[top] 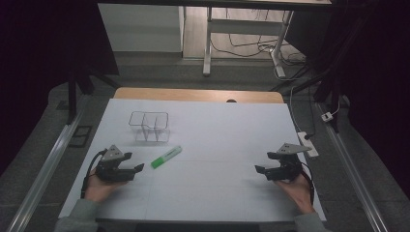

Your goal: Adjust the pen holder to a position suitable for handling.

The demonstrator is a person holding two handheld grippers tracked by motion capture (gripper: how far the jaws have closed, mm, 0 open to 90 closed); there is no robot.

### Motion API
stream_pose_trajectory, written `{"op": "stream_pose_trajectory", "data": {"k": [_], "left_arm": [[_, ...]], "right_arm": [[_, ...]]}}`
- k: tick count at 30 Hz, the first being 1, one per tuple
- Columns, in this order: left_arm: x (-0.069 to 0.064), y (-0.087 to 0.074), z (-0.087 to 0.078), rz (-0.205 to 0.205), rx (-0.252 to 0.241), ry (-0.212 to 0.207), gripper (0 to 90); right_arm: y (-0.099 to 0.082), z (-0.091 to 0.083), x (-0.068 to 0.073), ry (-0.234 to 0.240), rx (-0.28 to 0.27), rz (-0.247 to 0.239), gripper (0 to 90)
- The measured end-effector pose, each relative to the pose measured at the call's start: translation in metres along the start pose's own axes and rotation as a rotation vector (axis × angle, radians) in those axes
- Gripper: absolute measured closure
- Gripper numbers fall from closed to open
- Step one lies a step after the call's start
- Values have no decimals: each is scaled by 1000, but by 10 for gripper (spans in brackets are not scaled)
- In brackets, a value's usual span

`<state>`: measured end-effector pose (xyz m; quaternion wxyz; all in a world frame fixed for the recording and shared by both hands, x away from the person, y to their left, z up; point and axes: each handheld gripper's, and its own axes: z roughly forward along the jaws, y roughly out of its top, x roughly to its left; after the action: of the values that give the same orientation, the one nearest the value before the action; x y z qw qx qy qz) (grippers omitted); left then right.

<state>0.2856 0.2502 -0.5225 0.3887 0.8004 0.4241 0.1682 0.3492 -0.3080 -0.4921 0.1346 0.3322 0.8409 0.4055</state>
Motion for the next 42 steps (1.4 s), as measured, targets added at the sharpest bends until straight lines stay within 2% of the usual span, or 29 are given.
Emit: {"op": "stream_pose_trajectory", "data": {"k": [6, 13, 21, 42], "left_arm": [[0, 1, 1, 4, 4, -3, 299], [0, 3, 1, 5, 1, -10, 301], [0, 5, 2, 14, 4, -13, 302], [17, 31, 8, 22, 28, -17, 303]], "right_arm": [[0, 3, 1, 3, 14, -13, 199], [0, 2, 0, 3, 0, -2, 204], [0, 5, 1, 2, 15, -10, 204], [0, 6, 2, 3, 27, -18, 216]]}}
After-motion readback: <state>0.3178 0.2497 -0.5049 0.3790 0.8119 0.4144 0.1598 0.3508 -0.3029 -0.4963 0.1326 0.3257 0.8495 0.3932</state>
